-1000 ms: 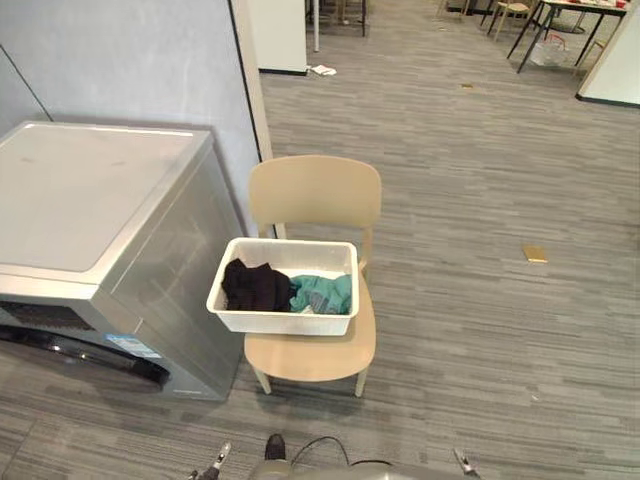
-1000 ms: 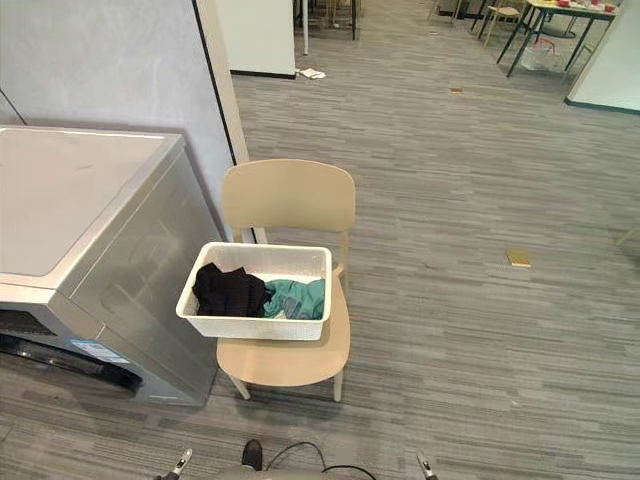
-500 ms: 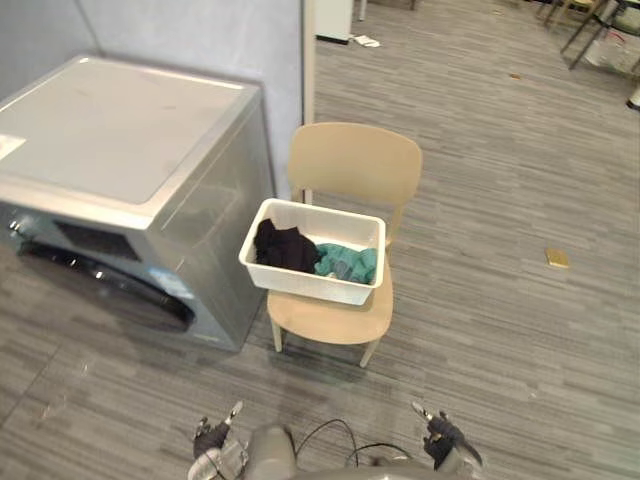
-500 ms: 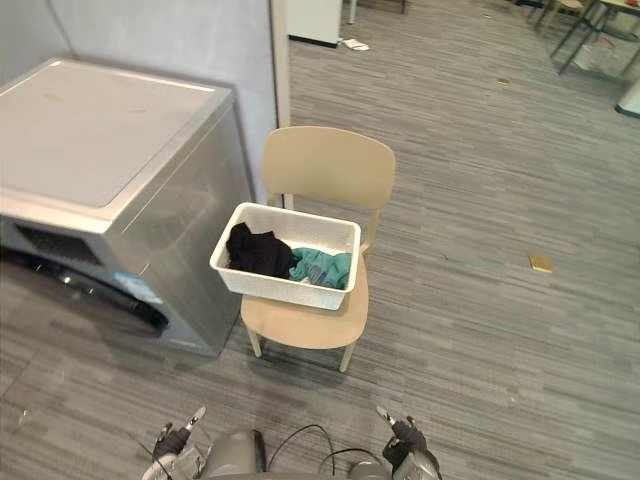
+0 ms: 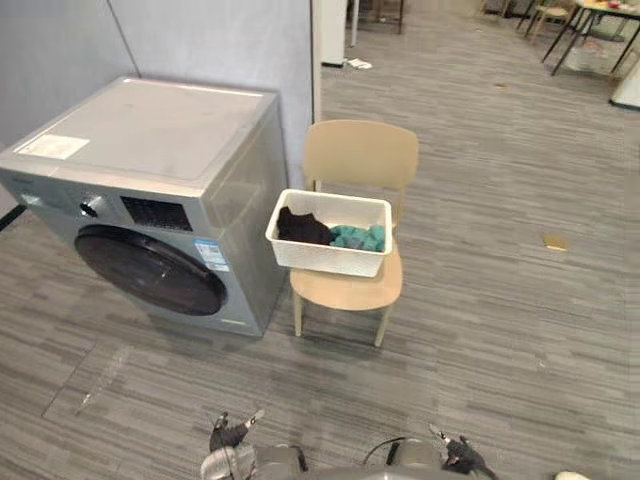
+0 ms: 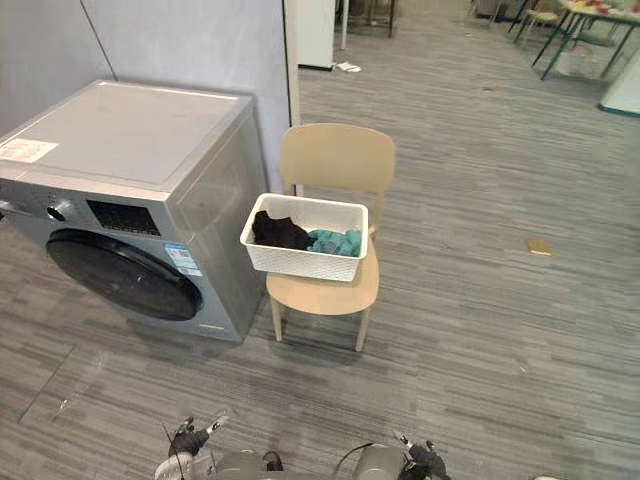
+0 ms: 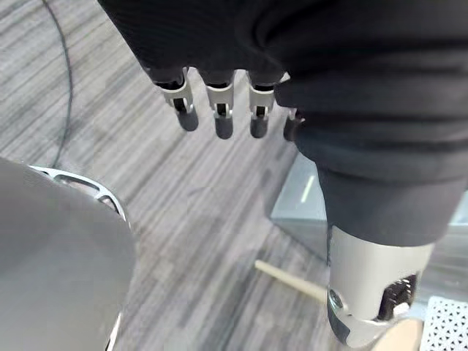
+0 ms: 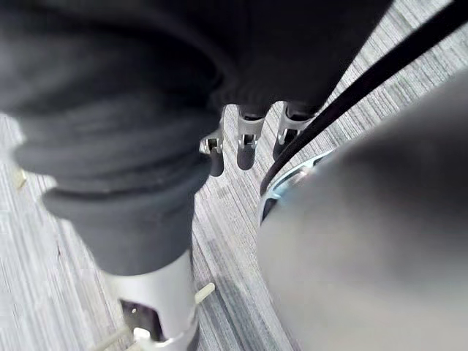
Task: Pick up the laundry basket with both hands and put the clothes into the washing machine.
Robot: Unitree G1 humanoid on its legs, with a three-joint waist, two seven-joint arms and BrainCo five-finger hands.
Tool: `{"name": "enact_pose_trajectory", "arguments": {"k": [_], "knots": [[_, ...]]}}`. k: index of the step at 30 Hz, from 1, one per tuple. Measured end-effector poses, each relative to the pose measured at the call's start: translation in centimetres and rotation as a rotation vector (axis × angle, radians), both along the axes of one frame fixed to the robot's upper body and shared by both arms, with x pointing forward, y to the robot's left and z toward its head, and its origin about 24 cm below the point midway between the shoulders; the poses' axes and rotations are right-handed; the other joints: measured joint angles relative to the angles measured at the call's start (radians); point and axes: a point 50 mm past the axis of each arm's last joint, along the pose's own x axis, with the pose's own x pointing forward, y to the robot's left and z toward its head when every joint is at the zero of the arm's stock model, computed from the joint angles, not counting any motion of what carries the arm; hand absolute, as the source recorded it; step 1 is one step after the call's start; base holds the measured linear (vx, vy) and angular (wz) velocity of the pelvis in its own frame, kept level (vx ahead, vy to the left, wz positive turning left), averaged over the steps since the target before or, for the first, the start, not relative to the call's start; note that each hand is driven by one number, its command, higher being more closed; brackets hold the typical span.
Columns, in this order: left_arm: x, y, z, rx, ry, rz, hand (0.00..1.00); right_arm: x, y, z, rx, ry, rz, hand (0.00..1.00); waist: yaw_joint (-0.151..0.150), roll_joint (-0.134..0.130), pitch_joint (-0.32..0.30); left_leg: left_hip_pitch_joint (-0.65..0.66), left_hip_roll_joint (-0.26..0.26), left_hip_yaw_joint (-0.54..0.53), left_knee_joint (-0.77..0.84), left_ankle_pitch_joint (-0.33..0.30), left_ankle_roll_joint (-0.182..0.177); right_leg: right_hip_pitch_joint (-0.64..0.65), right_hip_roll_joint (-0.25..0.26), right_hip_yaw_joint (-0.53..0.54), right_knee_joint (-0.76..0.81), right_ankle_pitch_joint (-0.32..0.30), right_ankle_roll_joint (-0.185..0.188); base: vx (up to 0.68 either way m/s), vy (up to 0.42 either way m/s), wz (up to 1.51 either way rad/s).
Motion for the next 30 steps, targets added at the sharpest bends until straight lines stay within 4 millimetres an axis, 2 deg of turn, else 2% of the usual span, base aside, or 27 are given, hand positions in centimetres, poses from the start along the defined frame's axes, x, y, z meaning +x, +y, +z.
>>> {"name": "enact_pose_trajectory", "arguments": {"k": [1, 2, 3, 4, 5, 6, 7, 9, 10, 11, 12, 13, 15, 16, 18, 20, 21, 22, 23, 25, 27, 28, 29, 30], "knots": [[-0.3, 0.3, 0.0, 0.001, 0.006, 0.020, 0.00, -0.2, 0.3, -0.1, 0.005, 0.007, 0.010, 0.00, 0.002, -0.012, -0.013, -0.002, -0.001, 0.005, -0.026, 0.022, -0.007, 0.029, 0.016, 0.028, 0.009, -0.033, 0.028, -0.16, -0.217, -0.27], [-0.7, 0.6, -0.1, 0.004, 0.012, 0.044, 0.00, -0.4, 0.7, -0.2, 0.008, 0.020, 0.042, 0.00, 0.004, -0.028, -0.031, -0.013, -0.008, 0.007, -0.054, 0.042, -0.024, 0.061, 0.048, 0.096, -0.071, -0.082, 0.063, -0.13, -0.199, -0.28], [-0.8, 0.7, -0.1, 0.003, 0.014, 0.059, 0.00, -0.2, 0.9, -0.2, 0.007, 0.019, 0.063, 0.00, 0.006, -0.044, -0.043, -0.019, -0.012, 0.004, -0.071, 0.053, -0.037, 0.071, 0.066, 0.125, -0.127, -0.097, 0.063, -0.19, -0.247, -0.41], [-1.2, 0.8, -0.2, -0.001, 0.026, 0.081, 0.00, 0.0, 1.1, -0.1, -0.003, 0.013, 0.100, 0.00, 0.012, -0.037, -0.058, -0.035, -0.026, -0.013, -0.139, 0.078, -0.063, 0.101, 0.107, 0.168, -0.288, -0.108, 0.042, -0.15, -0.168, -0.34], [-1.2, 0.6, -0.3, -0.005, 0.026, 0.081, 0.00, 0.2, 0.9, 0.0, -0.013, 0.011, 0.121, 0.00, 0.016, -0.026, -0.063, -0.048, -0.025, -0.026, -0.157, 0.096, -0.067, 0.103, 0.122, 0.178, -0.346, -0.108, 0.019, -0.16, -0.166, -0.28], [-1.3, 0.0, -0.4, -0.024, 0.034, 0.083, 0.00, 0.5, 0.1, 0.2, -0.052, 0.009, 0.172, 0.00, 0.018, 0.004, -0.064, -0.068, -0.016, -0.075, -0.184, 0.134, -0.069, 0.088, 0.151, 0.164, -0.375, -0.084, 0.007, -0.10, -0.080, -0.06], [-1.3, -0.2, -0.4, -0.028, 0.035, 0.087, 0.00, 0.7, 0.0, 0.3, -0.068, 0.011, 0.200, 0.00, 0.020, 0.009, -0.067, -0.073, -0.013, -0.095, -0.195, 0.152, -0.069, 0.076, 0.160, 0.158, -0.371, -0.081, 0.001, -0.09, -0.105, 0.21], [-1.2, -0.1, -0.4, -0.027, 0.032, 0.099, 0.00, 2.7, 0.7, 1.3, -0.133, -0.070, 0.324, 0.00, 0.022, 0.014, -0.065, -0.100, -0.006, -0.170, -0.217, 0.228, -0.062, 0.055, 0.179, 0.106, -0.355, -0.093, -0.008, -0.11, -0.115, 0.61], [-0.8, 0.0, -0.3, -0.016, 0.022, 0.091, 0.00, 4.7, 1.1, 2.7, -0.175, -0.172, 0.381, 0.00, 0.021, 0.011, -0.063, -0.130, -0.004, -0.180, -0.217, 0.237, -0.065, 0.042, 0.176, 0.067, -0.342, -0.106, -0.022, -0.14, -0.103, 1.14], [-0.3, 0.2, -0.1, 0.007, 0.014, 0.077, 0.00, 6.7, 1.1, 4.3, -0.250, -0.272, 0.444, 0.00, 0.014, 0.008, -0.061, -0.159, 0.004, -0.111, -0.215, 0.186, -0.007, 0.043, 0.162, 0.011, -0.342, -0.098, -0.029, -0.07, -0.064, 1.20], [0.0, 0.3, 0.1, 0.020, 0.008, 0.072, 0.00, 7.7, 1.1, 5.2, -0.273, -0.323, 0.459, 0.00, 0.013, -0.006, -0.055, -0.169, 0.015, -0.040, -0.209, 0.158, 0.035, 0.043, 0.146, -0.020, -0.348, -0.088, -0.035, 0.00, -0.010, 1.50], [1.0, 0.5, 0.4, 0.034, -0.014, 0.058, 0.00, 9.3, 1.2, 6.9, -0.327, -0.425, 0.480, 0.00, 0.002, -0.018, -0.043, -0.197, 0.045, 0.117, -0.143, 0.149, 0.050, 0.045, 0.110, -0.080, -0.351, -0.081, -0.039, 0.03, 0.024, 1.32], [1.8, 0.1, 0.5, 0.043, -0.026, 0.030, 0.00, 11.1, 0.4, 9.2, -0.414, -0.528, 0.512, 0.00, 0.001, -0.002, -0.035, -0.209, 0.073, 0.201, -0.068, 0.162, 0.059, 0.051, 0.094, -0.144, -0.333, -0.081, -0.039, 0.06, 0.070, 1.44], [1.6, -0.3, 0.5, 0.043, -0.023, 0.004, 0.00, 12.2, 0.1, 10.3, -0.451, -0.580, 0.519, 0.00, -0.002, 0.025, -0.028, -0.192, 0.075, 0.176, -0.045, 0.194, 0.038, 0.074, 0.101, -0.159, -0.316, -0.085, -0.035, 0.10, 0.098, 1.34], [2.2, -0.3, 0.9, 0.058, -0.056, -0.033, 0.00, 13.0, 0.3, 11.3, -0.477, -0.641, 0.514, 0.00, 0.002, 0.009, -0.012, -0.196, 0.042, 0.097, -0.046, 0.209, 0.020, 0.097, 0.090, -0.152, -0.320, -0.092, -0.037, 0.04, 0.041, 1.15], [2.6, 0.1, 1.1, 0.075, -0.068, -0.049, 0.00, 13.8, 0.7, 12.1, -0.486, -0.687, 0.516, 0.00, 0.001, -0.025, -0.020, -0.197, 0.001, 0.043, -0.086, 0.216, 0.003, 0.139, 0.071, -0.179, -0.379, -0.101, -0.001, 0.03, 0.020, 0.90], [3.0, 0.1, 1.2, 0.075, -0.079, -0.056, 0.00, 14.3, 1.1, 12.4, -0.484, -0.704, 0.511, 0.00, 0.003, -0.021, -0.006, -0.205, 0.000, 0.044, -0.047, 0.153, 0.014, 0.161, 0.064, -0.213, -0.398, -0.090, 0.019, 0.07, 0.117, 0.69], [3.0, 0.1, 1.2, 0.072, -0.076, -0.057, 0.00, 14.8, 1.0, 12.9, -0.494, -0.726, 0.497, 0.00, 0.002, -0.011, 0.007, -0.211, 0.008, 0.048, 0.015, 0.121, 0.011, 0.188, 0.056, -0.236, -0.406, -0.084, 0.038, 0.08, 0.138, 0.55], [2.6, 0.0, 1.0, 0.070, -0.067, -0.055, 0.00, 14.9, 1.0, 12.9, -0.499, -0.727, 0.483, 0.00, 0.004, -0.004, 0.010, -0.212, -0.012, 0.038, 0.015, 0.111, 0.014, 0.205, 0.044, -0.251, -0.408, -0.082, 0.059, 0.07, 0.187, 0.54], [2.6, -0.3, 1.0, 0.070, -0.067, -0.081, 0.00, 14.9, 0.5, 13.1, -0.500, -0.728, 0.449, 0.00, 0.002, -0.004, 0.009, -0.220, -0.086, 0.000, -0.007, 0.099, 0.018, 0.207, -0.007, -0.282, -0.403, -0.090, 0.095, 0.06, 0.256, 0.64], [2.4, -0.3, 1.0, 0.082, -0.058, -0.113, 0.00, 14.8, -0.3, 13.1, -0.499, -0.725, 0.401, 0.00, 0.003, -0.001, 0.016, -0.218, -0.146, -0.009, -0.015, 0.062, 0.048, 0.224, -0.063, -0.318, -0.363, -0.106, 0.108, 0.10, 0.253, 0.79], [2.0, -0.3, 0.8, 0.086, -0.044, -0.119, 0.00, 14.9, -0.6, 13.2, -0.495, -0.729, 0.383, 0.00, 0.000, 0.003, 0.019, -0.200, -0.167, -0.006, -0.022, 0.047, 0.051, 0.233, -0.088, -0.325, -0.327, -0.106, 0.085, 0.18, 0.277, 0.78], [1.9, -0.4, 0.8, 0.086, -0.037, -0.130, 0.00, 15.1, -1.0, 13.5, -0.502, -0.735, 0.381, 0.00, 0.001, 0.022, 0.029, -0.167, -0.186, -0.011, -0.036, 0.043, 0.057, 0.205, -0.131, -0.303, -0.193, -0.088, -0.021, 0.18, 0.230, 0.52], [1.7, -0.3, 0.7, 0.090, -0.027, -0.142, 0.00, 15.3, -1.0, 13.6, -0.497, -0.745, 0.379, 0.00, 0.001, 0.036, 0.034, -0.140, -0.193, -0.024, -0.046, 0.038, 0.065, 0.149, -0.153, -0.249, -0.061, -0.069, -0.108, 0.19, 0.244, 0.39]]}}
